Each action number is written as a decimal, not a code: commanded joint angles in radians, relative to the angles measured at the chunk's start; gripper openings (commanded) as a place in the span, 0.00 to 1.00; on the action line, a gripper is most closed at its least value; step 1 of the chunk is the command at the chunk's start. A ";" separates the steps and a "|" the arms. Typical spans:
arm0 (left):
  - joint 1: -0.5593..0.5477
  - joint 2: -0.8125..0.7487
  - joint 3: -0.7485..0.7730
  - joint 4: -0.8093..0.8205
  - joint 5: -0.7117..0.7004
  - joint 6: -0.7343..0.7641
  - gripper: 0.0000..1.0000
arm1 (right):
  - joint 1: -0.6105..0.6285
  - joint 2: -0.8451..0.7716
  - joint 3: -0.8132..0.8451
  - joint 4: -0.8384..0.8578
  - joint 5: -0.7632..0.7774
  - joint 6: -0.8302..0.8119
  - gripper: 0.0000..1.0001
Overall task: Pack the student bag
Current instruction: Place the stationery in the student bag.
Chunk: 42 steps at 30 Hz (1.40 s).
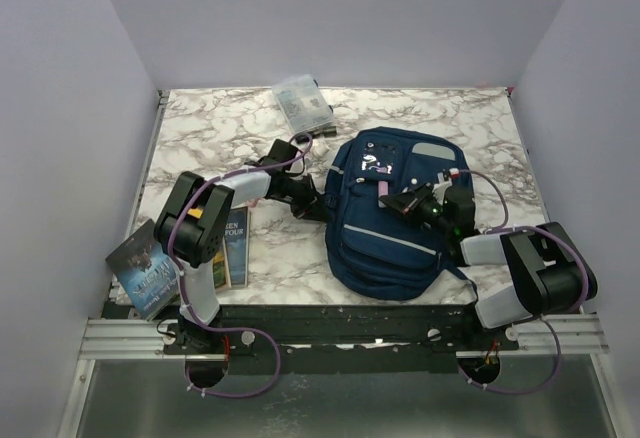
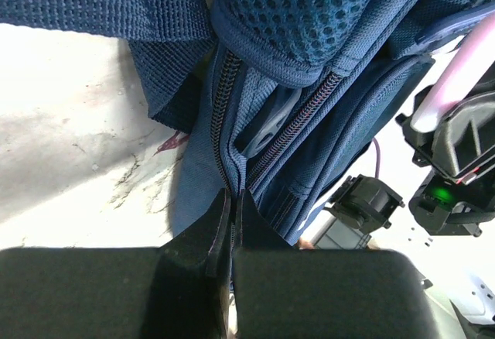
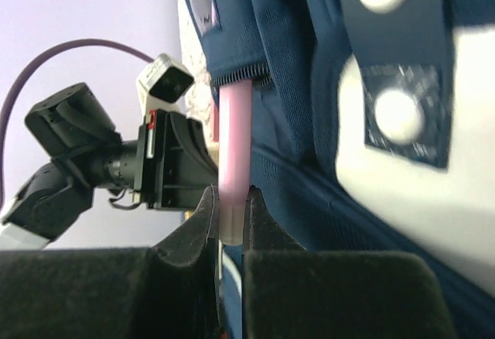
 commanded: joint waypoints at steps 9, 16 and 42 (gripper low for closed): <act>-0.060 0.020 0.035 -0.008 0.035 0.038 0.00 | 0.097 0.114 0.146 0.160 0.328 -0.347 0.01; -0.071 0.023 0.042 -0.011 0.054 0.038 0.00 | 0.119 0.208 0.171 0.222 0.428 -0.359 0.02; -0.053 -0.038 0.065 -0.033 0.105 0.051 0.00 | 0.131 0.024 0.226 -0.324 0.490 -0.517 0.40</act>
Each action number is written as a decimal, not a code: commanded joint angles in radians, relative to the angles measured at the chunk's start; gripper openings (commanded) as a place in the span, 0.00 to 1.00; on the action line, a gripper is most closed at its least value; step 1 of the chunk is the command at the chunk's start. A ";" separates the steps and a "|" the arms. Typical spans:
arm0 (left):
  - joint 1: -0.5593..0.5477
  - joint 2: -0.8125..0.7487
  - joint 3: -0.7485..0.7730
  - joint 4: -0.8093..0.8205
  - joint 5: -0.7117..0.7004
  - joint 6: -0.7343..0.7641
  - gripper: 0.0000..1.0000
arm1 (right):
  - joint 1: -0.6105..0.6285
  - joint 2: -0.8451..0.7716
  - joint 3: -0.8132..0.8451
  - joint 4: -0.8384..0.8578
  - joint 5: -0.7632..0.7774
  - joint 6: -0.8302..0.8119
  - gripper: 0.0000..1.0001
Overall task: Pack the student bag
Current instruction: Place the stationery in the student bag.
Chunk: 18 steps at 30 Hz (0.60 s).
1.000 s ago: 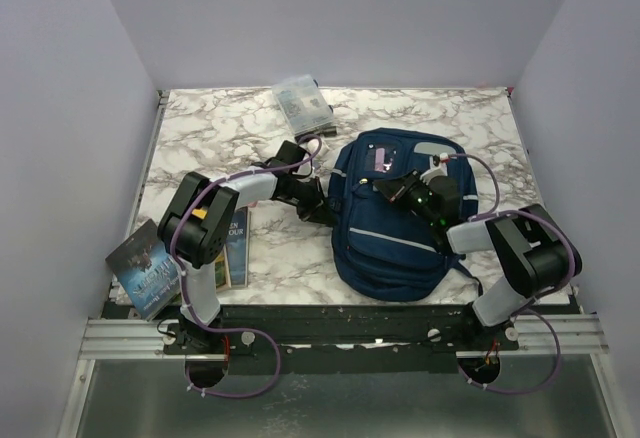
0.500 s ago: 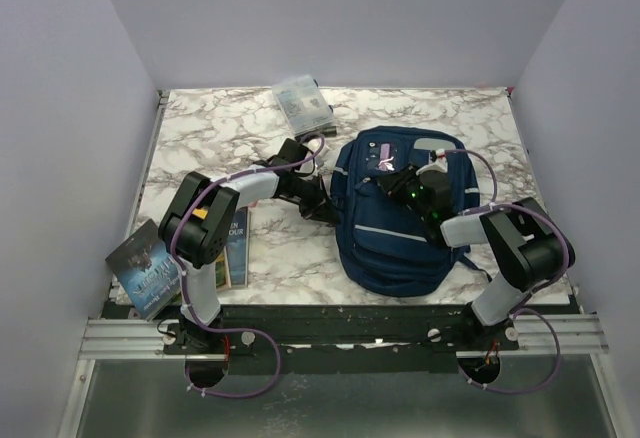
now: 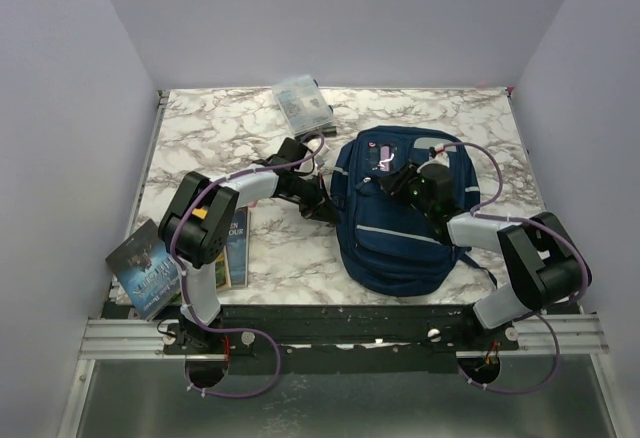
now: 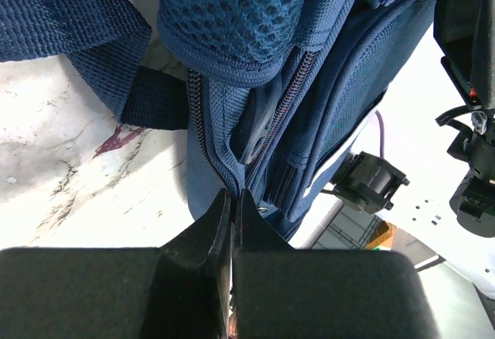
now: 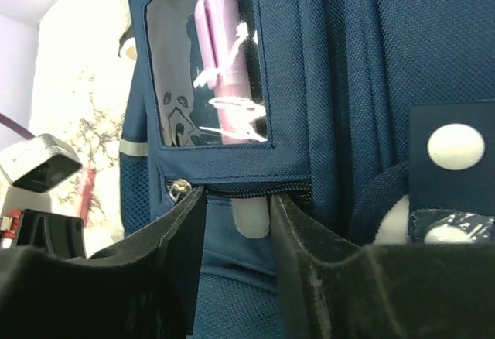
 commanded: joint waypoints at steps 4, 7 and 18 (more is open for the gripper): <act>0.005 -0.058 0.026 -0.031 0.087 0.035 0.00 | -0.002 0.039 -0.015 0.039 -0.014 -0.061 0.08; 0.005 -0.061 0.026 -0.033 0.096 0.039 0.00 | -0.002 0.108 0.027 0.065 -0.014 -0.058 0.01; 0.005 -0.037 0.034 -0.043 0.104 0.047 0.00 | -0.002 0.247 0.038 0.414 0.108 0.063 0.01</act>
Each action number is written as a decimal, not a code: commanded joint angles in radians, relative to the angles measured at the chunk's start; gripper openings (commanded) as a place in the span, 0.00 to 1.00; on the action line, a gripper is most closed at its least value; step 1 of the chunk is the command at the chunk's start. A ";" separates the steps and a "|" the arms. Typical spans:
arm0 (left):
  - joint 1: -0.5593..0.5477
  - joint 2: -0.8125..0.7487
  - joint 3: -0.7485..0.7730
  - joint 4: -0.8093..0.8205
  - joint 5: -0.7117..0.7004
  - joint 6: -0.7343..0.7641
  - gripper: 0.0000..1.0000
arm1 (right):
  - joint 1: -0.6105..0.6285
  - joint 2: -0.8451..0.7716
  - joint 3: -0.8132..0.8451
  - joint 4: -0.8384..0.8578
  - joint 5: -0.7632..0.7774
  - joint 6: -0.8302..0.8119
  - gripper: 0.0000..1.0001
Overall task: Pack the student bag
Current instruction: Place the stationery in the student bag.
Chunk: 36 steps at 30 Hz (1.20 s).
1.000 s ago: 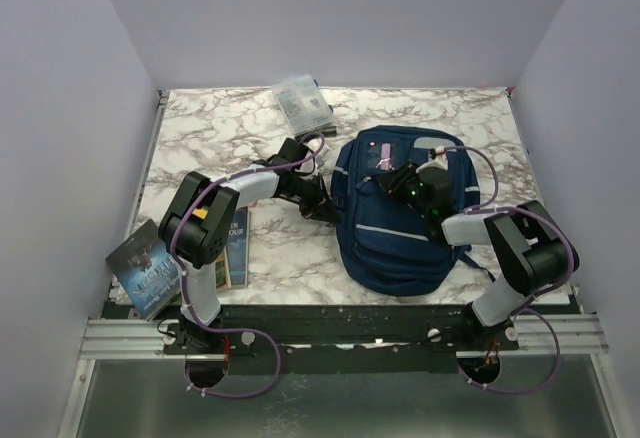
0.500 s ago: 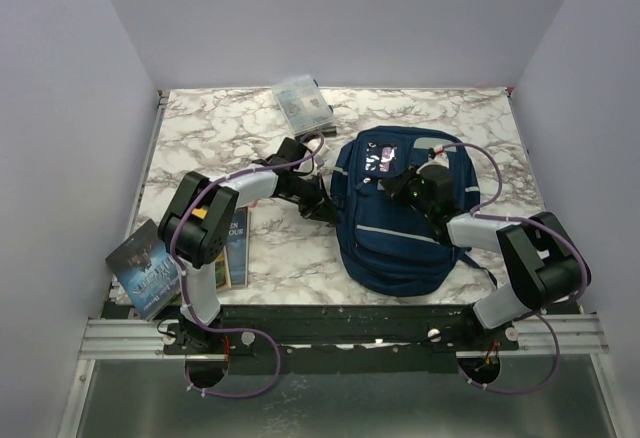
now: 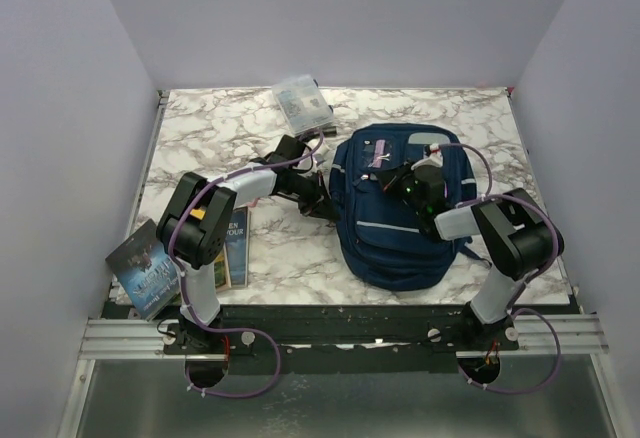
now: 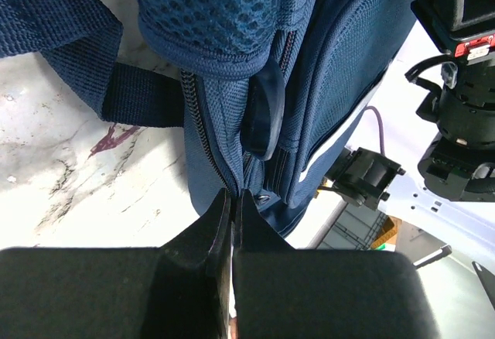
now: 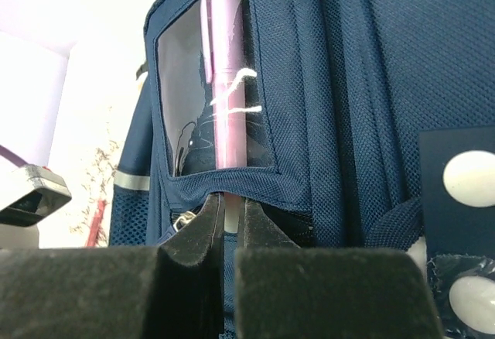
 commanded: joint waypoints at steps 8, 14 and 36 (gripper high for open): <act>-0.006 -0.021 0.045 -0.059 0.069 0.046 0.00 | -0.004 0.181 0.033 0.329 -0.014 0.129 0.01; -0.006 -0.012 0.076 -0.106 0.043 0.078 0.00 | -0.004 0.147 0.018 0.153 -0.329 0.054 0.01; -0.014 -0.029 0.092 -0.136 0.010 0.107 0.00 | -0.081 -0.282 0.157 -0.771 -0.301 -0.191 0.51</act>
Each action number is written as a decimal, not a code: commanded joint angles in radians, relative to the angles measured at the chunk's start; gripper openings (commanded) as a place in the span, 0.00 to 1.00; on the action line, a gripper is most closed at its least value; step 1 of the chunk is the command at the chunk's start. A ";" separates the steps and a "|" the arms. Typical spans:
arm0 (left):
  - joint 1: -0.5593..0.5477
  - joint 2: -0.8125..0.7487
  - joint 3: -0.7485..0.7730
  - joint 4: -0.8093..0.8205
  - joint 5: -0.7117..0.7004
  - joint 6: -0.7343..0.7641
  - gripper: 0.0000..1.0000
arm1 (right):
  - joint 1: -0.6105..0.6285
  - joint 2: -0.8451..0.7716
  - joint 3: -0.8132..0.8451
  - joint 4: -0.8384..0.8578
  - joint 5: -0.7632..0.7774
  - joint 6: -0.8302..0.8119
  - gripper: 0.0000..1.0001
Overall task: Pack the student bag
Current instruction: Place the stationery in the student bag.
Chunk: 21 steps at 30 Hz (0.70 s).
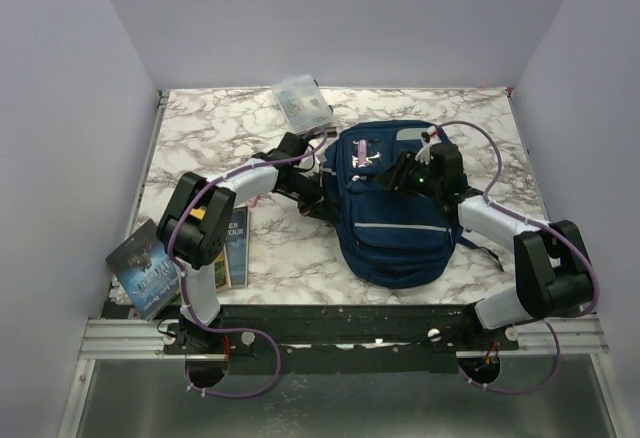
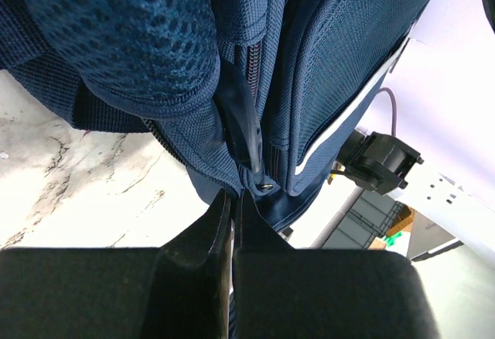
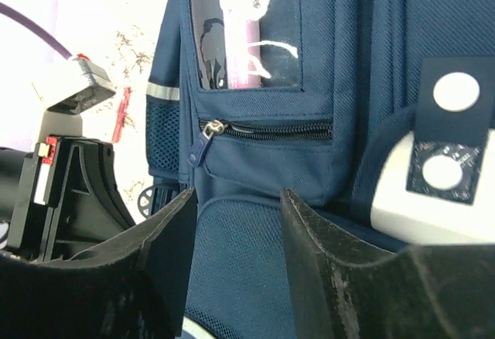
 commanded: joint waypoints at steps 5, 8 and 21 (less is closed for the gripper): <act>-0.012 -0.035 0.047 -0.028 -0.007 0.036 0.00 | -0.004 -0.138 -0.068 -0.241 0.240 -0.044 0.61; -0.021 -0.044 0.062 -0.053 -0.044 0.062 0.00 | -0.004 -0.180 -0.110 -0.267 0.282 -0.005 0.63; -0.090 -0.078 0.168 -0.202 -0.399 0.242 0.40 | 0.015 -0.469 -0.352 -0.196 0.099 0.067 0.62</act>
